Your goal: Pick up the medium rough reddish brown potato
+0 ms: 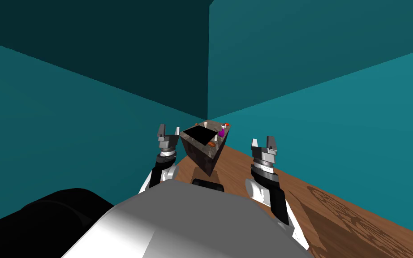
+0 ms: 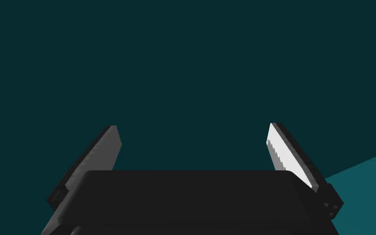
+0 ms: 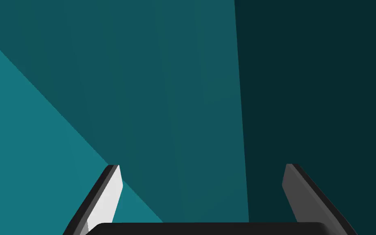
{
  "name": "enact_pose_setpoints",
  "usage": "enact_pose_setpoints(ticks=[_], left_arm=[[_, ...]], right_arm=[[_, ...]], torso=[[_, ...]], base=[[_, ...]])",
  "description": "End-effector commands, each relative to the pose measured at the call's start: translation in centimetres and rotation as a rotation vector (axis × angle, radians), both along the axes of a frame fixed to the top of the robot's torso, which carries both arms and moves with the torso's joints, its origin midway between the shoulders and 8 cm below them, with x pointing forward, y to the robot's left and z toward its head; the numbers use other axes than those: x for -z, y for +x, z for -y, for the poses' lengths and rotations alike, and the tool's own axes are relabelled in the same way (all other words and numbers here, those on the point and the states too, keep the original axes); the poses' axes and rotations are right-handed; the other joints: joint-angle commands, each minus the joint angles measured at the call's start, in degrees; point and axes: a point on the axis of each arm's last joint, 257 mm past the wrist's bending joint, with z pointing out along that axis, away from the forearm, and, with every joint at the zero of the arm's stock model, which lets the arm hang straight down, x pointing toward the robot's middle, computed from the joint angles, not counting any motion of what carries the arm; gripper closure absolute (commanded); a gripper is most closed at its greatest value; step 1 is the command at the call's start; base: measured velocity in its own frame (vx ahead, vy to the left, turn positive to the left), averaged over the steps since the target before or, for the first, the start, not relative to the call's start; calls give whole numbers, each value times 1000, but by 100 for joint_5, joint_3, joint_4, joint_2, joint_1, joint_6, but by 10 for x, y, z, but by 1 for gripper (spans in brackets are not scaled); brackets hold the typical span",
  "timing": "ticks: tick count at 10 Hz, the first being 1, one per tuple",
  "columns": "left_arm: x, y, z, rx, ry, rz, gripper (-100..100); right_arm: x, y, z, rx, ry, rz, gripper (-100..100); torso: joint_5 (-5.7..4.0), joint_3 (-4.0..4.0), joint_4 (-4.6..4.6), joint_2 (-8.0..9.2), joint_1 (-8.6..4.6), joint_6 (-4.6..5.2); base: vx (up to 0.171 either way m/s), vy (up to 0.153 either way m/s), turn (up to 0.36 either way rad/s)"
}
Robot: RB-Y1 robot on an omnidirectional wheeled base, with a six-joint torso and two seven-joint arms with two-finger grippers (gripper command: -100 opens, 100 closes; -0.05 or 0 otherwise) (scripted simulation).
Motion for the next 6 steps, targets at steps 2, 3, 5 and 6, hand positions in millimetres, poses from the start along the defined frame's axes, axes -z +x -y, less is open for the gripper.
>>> enact_pose_setpoints(ticks=[2, 3, 5, 6], left_arm=[[0, 0, 0, 0, 0, 0, 0], [0, 0, 0, 0, 0, 0, 0], [0, 0, 0, 0, 0, 0, 0], [0, 0, 0, 0, 0, 0, 0]], right_arm=[[14, 9, -3, 18, -104, -60, -100], [20, 13, -3, 29, -151, -87, -100], [38, 22, -4, 54, -264, -151, -100], [49, 27, -3, 71, -327, -186, -100]], torso=[[1, 4, 1, 8, 5, 0], [3, 8, 3, 14, 14, 0], [4, 14, 5, 25, 17, 0], [4, 15, 6, 25, 18, 0]], base=[[-36, 34, 34], [-59, 51, 35], [-65, 51, 38], [-59, 64, 48]])
